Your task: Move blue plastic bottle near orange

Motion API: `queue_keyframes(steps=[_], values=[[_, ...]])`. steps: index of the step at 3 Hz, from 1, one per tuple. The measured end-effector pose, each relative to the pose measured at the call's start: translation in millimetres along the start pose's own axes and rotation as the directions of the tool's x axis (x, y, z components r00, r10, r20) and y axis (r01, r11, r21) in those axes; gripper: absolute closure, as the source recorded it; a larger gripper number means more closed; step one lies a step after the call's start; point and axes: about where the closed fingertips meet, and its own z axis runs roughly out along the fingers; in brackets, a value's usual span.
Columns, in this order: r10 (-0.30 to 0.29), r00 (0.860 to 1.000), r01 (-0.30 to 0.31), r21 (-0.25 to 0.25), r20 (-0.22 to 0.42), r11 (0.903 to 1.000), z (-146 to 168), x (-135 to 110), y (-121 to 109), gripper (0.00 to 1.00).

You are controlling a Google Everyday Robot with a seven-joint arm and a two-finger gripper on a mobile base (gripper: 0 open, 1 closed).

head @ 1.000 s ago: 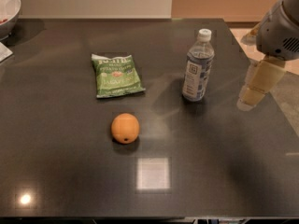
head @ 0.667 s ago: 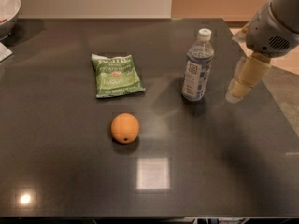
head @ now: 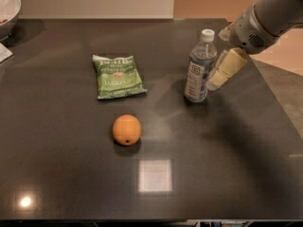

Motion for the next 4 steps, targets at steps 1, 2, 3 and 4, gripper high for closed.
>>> queue_keyframes(steps=[1, 2, 3, 4], values=[[0.016, 0.999, -0.016, -0.014, 0.031, 0.9998, 7.5, -4.8, -2.3, 0.03], [0.044, 0.996, -0.04, -0.051, 0.079, 0.9979, 15.4, -14.1, 2.0, 0.26], [0.066, 0.99, -0.055, -0.086, 0.123, 0.9948, 18.4, -23.7, 7.7, 0.57], [0.068, 0.986, -0.053, -0.103, 0.151, 0.9932, 16.5, -31.3, 13.6, 0.8]])
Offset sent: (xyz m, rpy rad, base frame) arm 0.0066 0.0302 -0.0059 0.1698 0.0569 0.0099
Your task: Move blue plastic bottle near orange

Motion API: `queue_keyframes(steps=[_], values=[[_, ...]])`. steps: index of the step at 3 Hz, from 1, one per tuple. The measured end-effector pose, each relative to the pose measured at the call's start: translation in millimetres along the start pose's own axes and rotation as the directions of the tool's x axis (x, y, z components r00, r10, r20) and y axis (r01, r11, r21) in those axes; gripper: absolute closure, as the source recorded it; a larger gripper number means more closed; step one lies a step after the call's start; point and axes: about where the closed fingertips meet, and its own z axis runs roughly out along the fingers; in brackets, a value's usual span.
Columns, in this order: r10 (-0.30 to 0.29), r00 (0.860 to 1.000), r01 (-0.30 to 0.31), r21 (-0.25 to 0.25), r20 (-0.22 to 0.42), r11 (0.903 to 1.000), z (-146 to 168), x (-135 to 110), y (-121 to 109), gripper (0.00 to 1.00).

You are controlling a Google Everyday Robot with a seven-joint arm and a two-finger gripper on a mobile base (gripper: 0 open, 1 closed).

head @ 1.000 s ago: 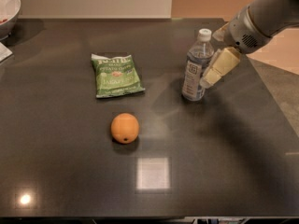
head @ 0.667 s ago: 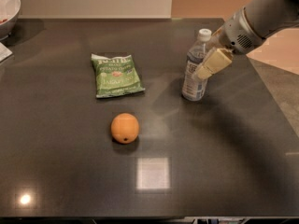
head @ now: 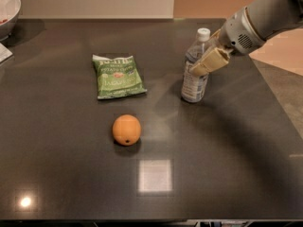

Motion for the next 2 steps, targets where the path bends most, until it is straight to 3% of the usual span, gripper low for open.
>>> queue_keyframes(steps=[1, 2], values=[[-0.028, 0.998, 0.03, -0.05, 0.056, 0.9983, 1.3, -18.3, 20.3, 1.0], [-0.054, 0.993, 0.065, -0.111, 0.101, 0.9916, 8.9, -32.5, 45.2, 1.0]])
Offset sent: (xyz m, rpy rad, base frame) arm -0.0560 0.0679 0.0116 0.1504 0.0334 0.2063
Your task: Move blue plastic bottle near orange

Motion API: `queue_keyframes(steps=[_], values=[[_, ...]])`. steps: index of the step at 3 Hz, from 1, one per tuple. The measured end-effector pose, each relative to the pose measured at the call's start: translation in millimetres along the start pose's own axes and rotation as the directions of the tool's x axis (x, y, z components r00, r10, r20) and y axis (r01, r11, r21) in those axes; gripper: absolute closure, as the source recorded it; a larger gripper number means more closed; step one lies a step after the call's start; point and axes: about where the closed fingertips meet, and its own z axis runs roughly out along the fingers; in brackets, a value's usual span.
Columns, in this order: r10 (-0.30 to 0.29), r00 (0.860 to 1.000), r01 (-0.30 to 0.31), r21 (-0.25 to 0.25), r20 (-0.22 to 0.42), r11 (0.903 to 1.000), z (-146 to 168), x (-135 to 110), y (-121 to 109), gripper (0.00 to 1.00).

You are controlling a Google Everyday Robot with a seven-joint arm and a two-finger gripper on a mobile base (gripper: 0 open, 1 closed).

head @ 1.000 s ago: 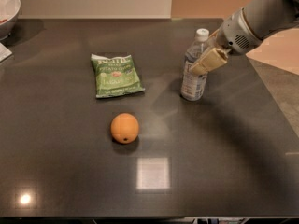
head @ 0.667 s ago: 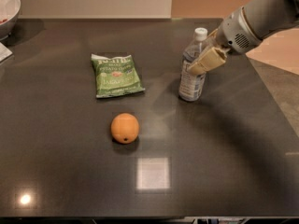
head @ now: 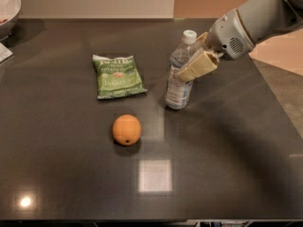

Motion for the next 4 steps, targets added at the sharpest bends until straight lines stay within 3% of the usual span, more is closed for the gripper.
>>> queue_keyframes(steps=[3, 4], values=[[-0.108, 0.994, 0.108, -0.115, 0.008, 0.9875, 21.4, -15.1, 55.0, 1.0], [-0.132, 0.991, 0.132, -0.133, 0.005, 0.9823, 20.3, -18.8, 67.6, 0.82]])
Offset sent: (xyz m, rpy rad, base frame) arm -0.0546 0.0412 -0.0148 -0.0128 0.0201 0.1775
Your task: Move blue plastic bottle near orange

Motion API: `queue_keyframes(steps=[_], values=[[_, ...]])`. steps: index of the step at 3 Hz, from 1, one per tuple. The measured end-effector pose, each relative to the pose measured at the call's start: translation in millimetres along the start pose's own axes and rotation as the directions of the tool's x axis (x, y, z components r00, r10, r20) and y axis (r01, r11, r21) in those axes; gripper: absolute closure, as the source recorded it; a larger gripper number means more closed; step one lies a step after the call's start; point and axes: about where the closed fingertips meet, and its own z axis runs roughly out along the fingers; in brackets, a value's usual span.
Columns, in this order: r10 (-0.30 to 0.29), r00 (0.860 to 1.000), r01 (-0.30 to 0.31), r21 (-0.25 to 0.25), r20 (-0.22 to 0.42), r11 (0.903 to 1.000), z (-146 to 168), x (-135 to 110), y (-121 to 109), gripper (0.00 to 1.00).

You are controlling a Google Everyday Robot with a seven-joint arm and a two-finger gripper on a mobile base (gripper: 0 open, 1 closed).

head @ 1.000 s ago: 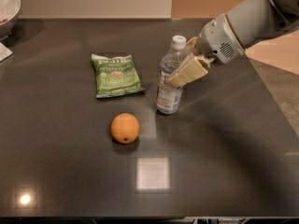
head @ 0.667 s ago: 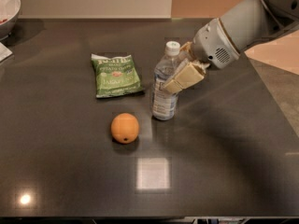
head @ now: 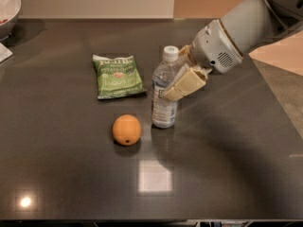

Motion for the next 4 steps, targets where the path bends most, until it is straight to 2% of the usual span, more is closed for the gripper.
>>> queue_keyframes(steps=[3, 4], values=[[0.013, 0.999, -0.012, -0.052, 0.034, 0.9986, 9.5, 1.2, 14.5, 0.12], [0.016, 0.999, -0.014, -0.059, 0.036, 0.9982, 12.9, 2.7, 16.4, 0.0]])
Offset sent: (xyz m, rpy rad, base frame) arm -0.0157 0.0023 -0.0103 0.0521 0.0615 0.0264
